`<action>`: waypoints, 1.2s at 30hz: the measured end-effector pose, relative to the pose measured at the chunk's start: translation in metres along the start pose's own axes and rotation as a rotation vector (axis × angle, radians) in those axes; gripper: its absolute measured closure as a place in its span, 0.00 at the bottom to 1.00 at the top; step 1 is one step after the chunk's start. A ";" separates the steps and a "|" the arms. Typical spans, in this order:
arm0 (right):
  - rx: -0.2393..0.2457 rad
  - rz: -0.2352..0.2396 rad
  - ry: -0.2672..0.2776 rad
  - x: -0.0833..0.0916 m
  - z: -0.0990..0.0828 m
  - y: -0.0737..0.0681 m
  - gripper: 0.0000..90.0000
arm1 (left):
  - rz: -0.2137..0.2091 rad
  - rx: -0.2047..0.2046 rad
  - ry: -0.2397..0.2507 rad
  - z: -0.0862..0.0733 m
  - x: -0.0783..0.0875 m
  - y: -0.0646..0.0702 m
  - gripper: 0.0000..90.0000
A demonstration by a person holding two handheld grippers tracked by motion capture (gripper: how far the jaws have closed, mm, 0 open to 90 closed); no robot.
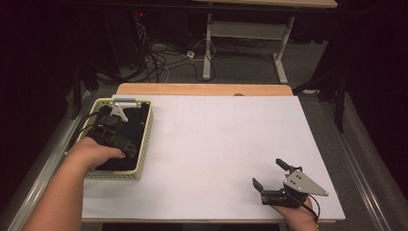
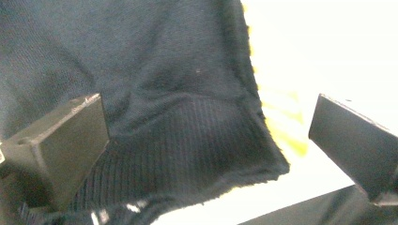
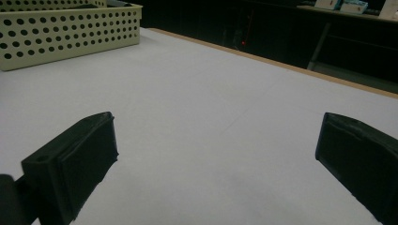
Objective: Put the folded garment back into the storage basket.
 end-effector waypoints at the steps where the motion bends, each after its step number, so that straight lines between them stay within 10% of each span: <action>1: 0.000 -0.001 0.000 0.000 0.000 0.000 0.00 | 0.000 -0.005 -0.003 0.001 0.003 0.003 0.00; 13: -0.014 -0.010 0.002 0.002 0.001 0.003 0.00 | -0.014 -0.068 -0.009 0.017 0.007 0.050 0.00; 36: -0.017 -0.003 0.004 0.001 0.000 0.002 0.00 | -0.072 -0.223 -0.030 0.034 -0.048 0.107 0.00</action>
Point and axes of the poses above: each handheld gripper's, and its own axes: x roughly backward along the jaws, z roughly out of its top, y roughly to its right, the point moved 5 cm from there along -x, roughly forward along the jaws, and after that the axes turned 1 degree about y, right-handed, at the moved point
